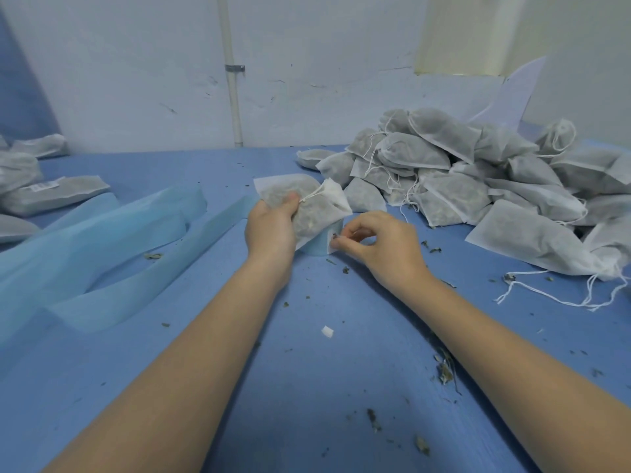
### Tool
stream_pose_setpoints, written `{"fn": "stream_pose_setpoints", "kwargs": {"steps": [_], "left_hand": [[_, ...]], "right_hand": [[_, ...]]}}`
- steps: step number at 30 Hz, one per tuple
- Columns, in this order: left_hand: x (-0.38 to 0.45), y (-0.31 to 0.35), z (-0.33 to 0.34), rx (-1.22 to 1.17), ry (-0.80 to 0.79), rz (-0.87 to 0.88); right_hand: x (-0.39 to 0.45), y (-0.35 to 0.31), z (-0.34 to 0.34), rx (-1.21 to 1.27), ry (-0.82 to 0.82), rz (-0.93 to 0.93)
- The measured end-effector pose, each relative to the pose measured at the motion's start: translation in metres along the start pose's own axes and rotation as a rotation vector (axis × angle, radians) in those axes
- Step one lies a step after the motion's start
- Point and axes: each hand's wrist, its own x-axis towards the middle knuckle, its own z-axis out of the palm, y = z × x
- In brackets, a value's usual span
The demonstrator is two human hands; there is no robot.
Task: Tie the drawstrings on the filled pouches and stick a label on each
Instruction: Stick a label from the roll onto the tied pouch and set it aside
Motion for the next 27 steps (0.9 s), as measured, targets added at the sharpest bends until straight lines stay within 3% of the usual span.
{"fn": "stream_pose_setpoints", "kwargs": {"steps": [7,11,14,20,27], "left_hand": [[-0.001,0.001,-0.001,0.011,-0.009,0.033],[-0.010,0.007,-0.001,-0.057,-0.035,0.179],[-0.016,0.011,0.004,-0.072,-0.171,0.251],[-0.027,0.008,0.009,-0.020,-0.343,0.221],[-0.029,0.005,0.013,-0.103,-0.433,0.193]], "right_hand": [[-0.019,-0.017,-0.019,-0.004,-0.222,-0.030],[-0.017,-0.038,-0.039,0.098,-0.171,-0.061],[-0.009,-0.048,-0.048,0.093,-0.125,-0.105],[0.001,-0.046,-0.053,-0.031,-0.013,-0.123],[0.002,-0.038,-0.054,0.059,0.022,-0.120]]}}
